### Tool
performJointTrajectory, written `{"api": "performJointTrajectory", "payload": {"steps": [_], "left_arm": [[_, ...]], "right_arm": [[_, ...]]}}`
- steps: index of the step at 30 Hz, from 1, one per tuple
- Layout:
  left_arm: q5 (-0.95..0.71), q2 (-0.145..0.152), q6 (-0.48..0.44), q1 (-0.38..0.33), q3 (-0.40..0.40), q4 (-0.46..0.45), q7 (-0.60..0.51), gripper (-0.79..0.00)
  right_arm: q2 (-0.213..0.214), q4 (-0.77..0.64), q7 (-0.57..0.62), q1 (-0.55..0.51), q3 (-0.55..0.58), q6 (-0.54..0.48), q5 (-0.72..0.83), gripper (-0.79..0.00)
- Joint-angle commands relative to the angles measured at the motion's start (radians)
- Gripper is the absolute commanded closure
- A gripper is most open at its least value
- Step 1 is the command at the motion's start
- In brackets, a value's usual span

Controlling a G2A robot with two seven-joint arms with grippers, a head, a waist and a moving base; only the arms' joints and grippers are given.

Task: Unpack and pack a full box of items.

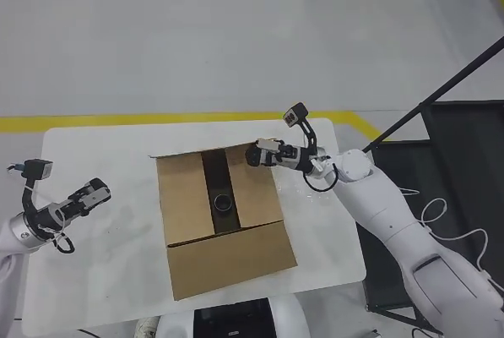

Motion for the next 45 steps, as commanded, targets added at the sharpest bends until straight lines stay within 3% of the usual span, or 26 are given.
{"api": "performJointTrajectory", "payload": {"steps": [1, 12, 20, 29, 33, 37, 40, 45], "left_arm": [[-0.001, 0.001, 0.002, 0.002, -0.001, -0.003, 0.0, -0.785], [-0.002, 0.008, 0.012, 0.036, -0.023, -0.024, -0.002, -0.785], [0.001, 0.011, 0.021, 0.041, -0.024, -0.039, -0.005, -0.785], [-0.005, 0.014, 0.028, 0.038, -0.014, -0.042, -0.018, -0.785], [-0.006, 0.015, 0.026, 0.038, -0.012, -0.042, -0.015, -0.785], [-0.009, 0.016, 0.026, 0.04, -0.01, -0.04, -0.011, -0.785], [-0.01, 0.016, 0.023, 0.042, -0.007, -0.041, -0.008, -0.785], [-0.014, 0.017, 0.02, 0.046, -0.002, -0.043, -0.005, -0.785]], "right_arm": [[-0.018, 0.045, -0.031, 0.048, -0.02, -0.033, -0.028, -0.785], [-0.137, 0.304, -0.232, 0.258, -0.183, -0.095, -0.295, -0.785], [-0.223, 0.445, -0.386, 0.313, -0.289, -0.101, -0.497, -0.785], [-0.279, 0.565, -0.431, 0.361, -0.308, -0.138, -0.554, -0.785], [-0.283, 0.587, -0.375, 0.377, -0.269, -0.21, -0.464, -0.785], [-0.276, 0.569, -0.226, 0.38, -0.232, -0.233, -0.362, -0.785], [-0.266, 0.525, -0.062, 0.367, -0.209, -0.181, -0.272, -0.785], [-0.24, 0.403, 0.178, 0.313, -0.182, 0.001, -0.18, -0.785]]}}
